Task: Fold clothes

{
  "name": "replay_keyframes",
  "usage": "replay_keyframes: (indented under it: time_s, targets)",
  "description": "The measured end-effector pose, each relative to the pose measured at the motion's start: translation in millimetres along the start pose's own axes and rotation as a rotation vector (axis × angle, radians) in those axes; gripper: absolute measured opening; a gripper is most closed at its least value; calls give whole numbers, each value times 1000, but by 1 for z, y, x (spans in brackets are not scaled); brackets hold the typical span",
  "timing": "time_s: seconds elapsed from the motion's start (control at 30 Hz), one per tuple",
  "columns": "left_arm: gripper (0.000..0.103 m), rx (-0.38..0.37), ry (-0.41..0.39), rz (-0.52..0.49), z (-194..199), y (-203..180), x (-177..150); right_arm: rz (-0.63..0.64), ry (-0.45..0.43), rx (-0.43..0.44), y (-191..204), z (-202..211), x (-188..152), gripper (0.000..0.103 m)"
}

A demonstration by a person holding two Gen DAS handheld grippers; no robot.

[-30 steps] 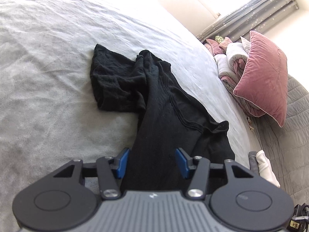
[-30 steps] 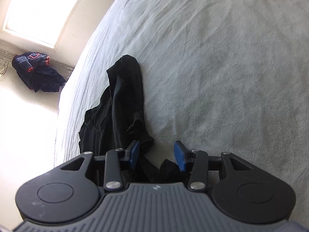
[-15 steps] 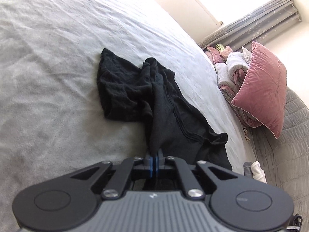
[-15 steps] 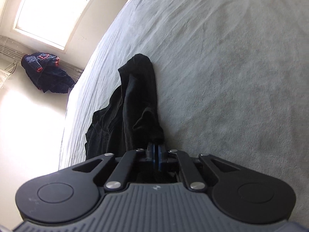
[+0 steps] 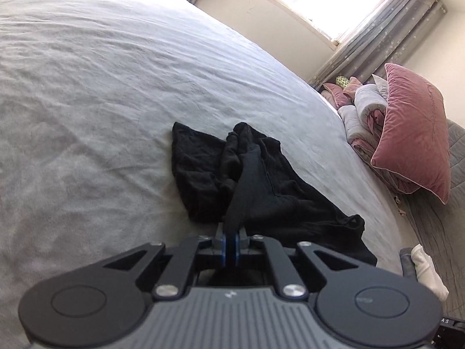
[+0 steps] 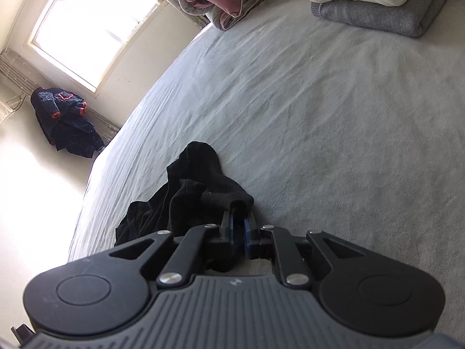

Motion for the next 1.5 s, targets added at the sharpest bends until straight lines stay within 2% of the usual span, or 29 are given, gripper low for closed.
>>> replay_keyframes:
  time_s: [0.07, 0.13, 0.17, 0.2, 0.23, 0.43, 0.6, 0.67, 0.73, 0.77, 0.8, 0.83, 0.9, 1.13, 1.33, 1.5]
  targets:
    - [14, -27, 34, 22, 1, 0, -2, 5, 19, 9, -2, 3, -1, 14]
    - [30, -43, 62, 34, 4, -1, -4, 11, 37, 19, -3, 6, -1, 18]
    - [33, -51, 76, 40, 5, -1, -5, 12, 46, 20, -4, 6, -2, 22]
    - [34, -57, 90, 42, 7, -1, -6, 14, 55, 21, -4, 7, -3, 39]
    - [35, -57, 103, 36, 8, -2, -7, 15, 59, 23, -5, 8, -4, 47]
    - [36, -15, 144, 18, 17, 6, -9, 166, 95, 6, 5, 14, -25, 47]
    - [36, -4, 172, 11, 23, 11, -13, 318, 94, -25, 19, 12, -48, 44]
    - [35, -6, 192, -16, 22, 9, -17, 379, 91, -35, 24, 11, -57, 39]
    - [33, -12, 223, -59, 20, 4, -23, 430, 93, -43, 28, 11, -64, 22]
    - [32, -11, 237, -88, 20, 1, -26, 456, 94, -47, 29, 10, -68, 20]
    - [28, -4, 244, -114, 20, -1, -29, 467, 91, -50, 29, 12, -69, 16]
    - [18, 7, 250, -140, 20, -3, -31, 477, 88, -52, 29, 13, -70, 13]
    - [5, 40, 253, -185, 22, -5, -33, 484, 81, -57, 28, 16, -70, 11]
    - [3, 60, 179, -231, 46, -7, -21, 450, 30, -54, 15, 42, -50, 10]
    - [3, 97, 205, -225, 52, 8, -21, 411, 37, -79, -7, 60, -40, 10]
    - [4, 92, 230, -216, 55, 16, -27, 378, 62, -108, -27, 65, -37, 10]
Point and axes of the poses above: each gripper's, at about its wrist camera, not at the fingertips, and z roughly against the way its jaws point, y to its left, x to its top, the point moved 5 cm from there along -z, roughly the way its jaws point, and after that the axes turned 14 degrees about -x, right-handed, at the moved point
